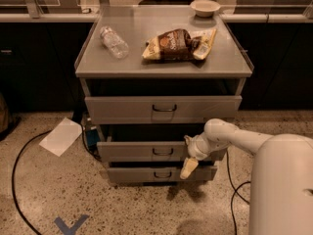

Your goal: Open middle drawer

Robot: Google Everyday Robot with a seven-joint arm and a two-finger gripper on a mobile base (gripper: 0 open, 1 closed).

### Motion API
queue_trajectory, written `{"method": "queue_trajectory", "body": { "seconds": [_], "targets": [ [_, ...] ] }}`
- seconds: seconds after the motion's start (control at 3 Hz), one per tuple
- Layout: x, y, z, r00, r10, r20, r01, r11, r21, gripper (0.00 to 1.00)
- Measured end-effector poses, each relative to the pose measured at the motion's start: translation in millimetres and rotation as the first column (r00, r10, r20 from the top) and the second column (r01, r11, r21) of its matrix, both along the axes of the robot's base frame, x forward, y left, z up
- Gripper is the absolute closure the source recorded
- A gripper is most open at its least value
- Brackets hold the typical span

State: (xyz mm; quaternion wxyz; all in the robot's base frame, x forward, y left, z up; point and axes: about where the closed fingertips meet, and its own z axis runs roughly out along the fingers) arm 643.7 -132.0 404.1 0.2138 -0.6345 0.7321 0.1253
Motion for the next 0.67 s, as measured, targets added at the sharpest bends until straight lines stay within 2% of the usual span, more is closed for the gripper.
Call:
{"method": "queue_trajectory", "body": {
  "seconds": [0.33, 0.67],
  "targets": [
    [-14.0, -4.1, -1.1, 0.9981, -0.02, -0.058, 0.019, 1.0, -0.004, 0.0],
    [-14.1, -4.1, 0.6, 0.9981, -0.02, -0.058, 0.019, 1.0, -0.004, 0.0]
  ]
}}
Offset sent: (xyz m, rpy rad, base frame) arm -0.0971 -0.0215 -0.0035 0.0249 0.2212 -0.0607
